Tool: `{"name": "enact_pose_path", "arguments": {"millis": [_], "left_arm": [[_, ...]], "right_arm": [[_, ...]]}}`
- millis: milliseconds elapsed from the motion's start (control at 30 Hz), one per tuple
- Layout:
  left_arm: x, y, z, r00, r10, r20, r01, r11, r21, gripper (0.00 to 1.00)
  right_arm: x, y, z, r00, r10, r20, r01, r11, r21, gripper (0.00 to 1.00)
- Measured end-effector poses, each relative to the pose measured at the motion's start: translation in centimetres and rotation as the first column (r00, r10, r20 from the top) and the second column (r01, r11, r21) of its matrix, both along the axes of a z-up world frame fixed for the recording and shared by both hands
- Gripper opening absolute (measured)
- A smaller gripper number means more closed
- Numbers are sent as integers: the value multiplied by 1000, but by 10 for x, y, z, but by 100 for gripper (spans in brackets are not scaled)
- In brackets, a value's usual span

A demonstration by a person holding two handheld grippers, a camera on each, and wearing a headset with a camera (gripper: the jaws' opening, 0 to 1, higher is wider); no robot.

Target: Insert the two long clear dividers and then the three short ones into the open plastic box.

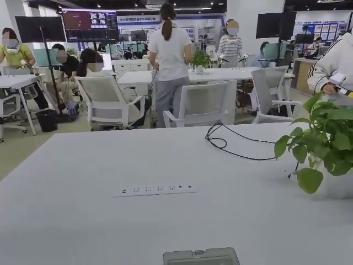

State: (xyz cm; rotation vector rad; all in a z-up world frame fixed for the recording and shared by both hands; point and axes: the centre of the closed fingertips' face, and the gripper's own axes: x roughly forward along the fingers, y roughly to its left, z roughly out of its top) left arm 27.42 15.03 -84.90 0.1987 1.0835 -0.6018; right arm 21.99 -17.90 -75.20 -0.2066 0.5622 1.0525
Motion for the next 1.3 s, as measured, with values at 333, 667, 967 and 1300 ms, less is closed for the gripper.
{"name": "enact_pose_path", "arguments": {"millis": [333,667,967,1300], "left_arm": [[1,4,-3,999,-30,16,28,991,130,41],[3,6,-4,1000,13,14,-15,989,147,39],[1,7,-4,1000,22,-20,-19,985,170,38],[1,10,-4,999,1,-44,7,983,181,32]], "right_arm": [[1,0,1,1000,-7,5,7,1000,7,90],[3,0,3,1000,-16,15,16,1000,16,89],[2,0,3,1000,-25,16,25,1000,18,88],[-1,-1,3,999,-38,19,38,999,23,88]]}}
